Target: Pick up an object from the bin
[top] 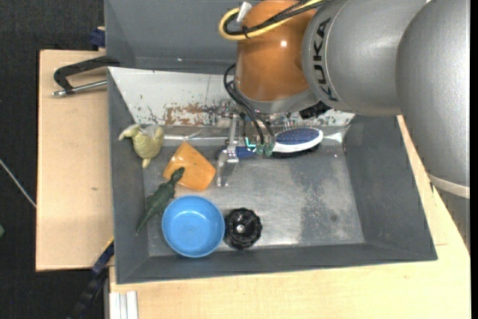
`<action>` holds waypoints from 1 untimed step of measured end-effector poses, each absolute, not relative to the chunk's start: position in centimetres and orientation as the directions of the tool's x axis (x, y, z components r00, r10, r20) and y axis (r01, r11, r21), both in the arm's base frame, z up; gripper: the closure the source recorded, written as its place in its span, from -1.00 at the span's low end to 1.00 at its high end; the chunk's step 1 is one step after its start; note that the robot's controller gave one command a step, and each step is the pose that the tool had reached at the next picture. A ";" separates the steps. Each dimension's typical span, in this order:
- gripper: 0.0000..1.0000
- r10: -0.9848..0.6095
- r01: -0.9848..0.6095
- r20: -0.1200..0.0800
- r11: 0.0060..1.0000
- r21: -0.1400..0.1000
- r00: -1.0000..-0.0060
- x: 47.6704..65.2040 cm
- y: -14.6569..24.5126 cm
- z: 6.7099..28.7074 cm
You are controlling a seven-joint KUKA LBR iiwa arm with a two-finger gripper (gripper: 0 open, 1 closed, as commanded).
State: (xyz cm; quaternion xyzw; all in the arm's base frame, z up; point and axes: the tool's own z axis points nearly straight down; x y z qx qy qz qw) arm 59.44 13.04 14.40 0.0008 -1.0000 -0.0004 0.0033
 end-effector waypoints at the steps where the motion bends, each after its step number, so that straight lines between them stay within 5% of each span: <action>1: -1.00 -0.016 -0.016 -0.009 1.000 0.004 -1.000 59.1 17.0 7.0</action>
Offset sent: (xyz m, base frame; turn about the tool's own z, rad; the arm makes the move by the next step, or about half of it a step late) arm -0.0051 0.0369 -0.0740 -0.0122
